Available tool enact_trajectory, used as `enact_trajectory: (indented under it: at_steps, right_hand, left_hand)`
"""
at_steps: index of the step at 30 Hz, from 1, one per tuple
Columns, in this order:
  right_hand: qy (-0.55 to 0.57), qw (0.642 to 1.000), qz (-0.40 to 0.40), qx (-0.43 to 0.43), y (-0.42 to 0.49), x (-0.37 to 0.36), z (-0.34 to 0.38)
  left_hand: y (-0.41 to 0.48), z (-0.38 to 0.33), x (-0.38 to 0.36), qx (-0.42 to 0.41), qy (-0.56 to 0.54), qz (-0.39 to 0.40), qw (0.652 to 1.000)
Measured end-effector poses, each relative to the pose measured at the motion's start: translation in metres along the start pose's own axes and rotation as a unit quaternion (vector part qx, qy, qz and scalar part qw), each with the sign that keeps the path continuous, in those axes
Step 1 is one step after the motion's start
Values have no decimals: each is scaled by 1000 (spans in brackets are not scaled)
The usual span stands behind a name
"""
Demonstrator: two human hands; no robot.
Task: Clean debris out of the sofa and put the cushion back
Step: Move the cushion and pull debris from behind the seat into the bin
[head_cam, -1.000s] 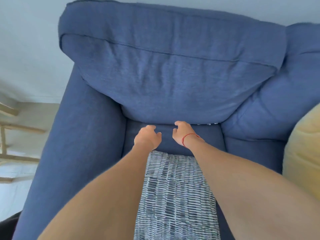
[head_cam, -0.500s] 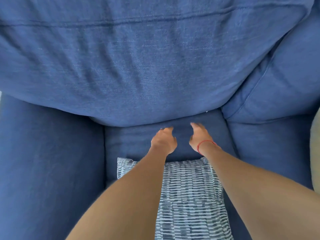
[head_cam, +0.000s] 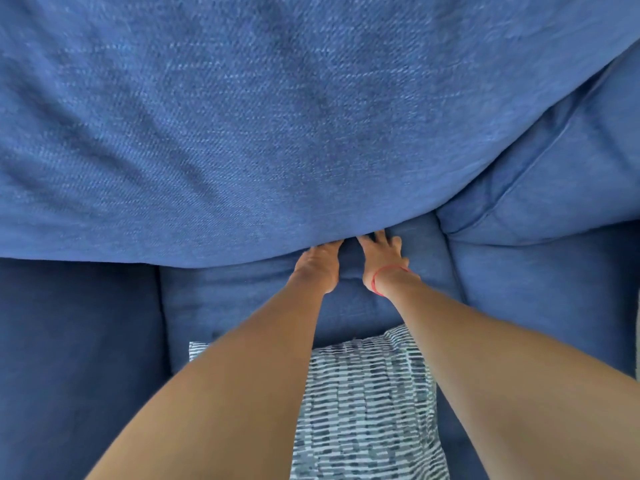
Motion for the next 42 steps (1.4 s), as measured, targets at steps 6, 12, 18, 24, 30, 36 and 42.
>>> enact_trajectory:
  at_steps: [6,12,18,24,30,36,42]
  right_hand:
    - [2,1000,2,-24,8,2,5]
    - [-13,1000,-20,-6,10,3,2]
    - [-25,995,-77,57,-14,17,4]
    - [63,989,-112,76,-69,26,18]
    - [105,986,-56,115,-131,17,57]
    - [95,983,-68,144,-179,0,90]
    - [81,977,-67,186,-210,-31,150]
  left_hand:
    - [13,5,2,20,81,26,996]
    - [13,3,3,38,77,-17,996]
    - [-20,2,16,24,-2,-84,996]
    - [-88,20,22,61,-154,-175,970]
    - [-166,52,33,115,-257,-233,931]
    - [-227,90,19,163,-297,-243,909]
    - [-280,151,9,185,-312,-283,888]
Point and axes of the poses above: each hand's wrist, its own y-axis towards the middle knuckle, its own x-axis out of the back of the hand, z = x × y, the point moved 6 cm from there along y, towards the middle knuckle, and after that the axes turned 14 degrees about y, right-handed, at the moved point
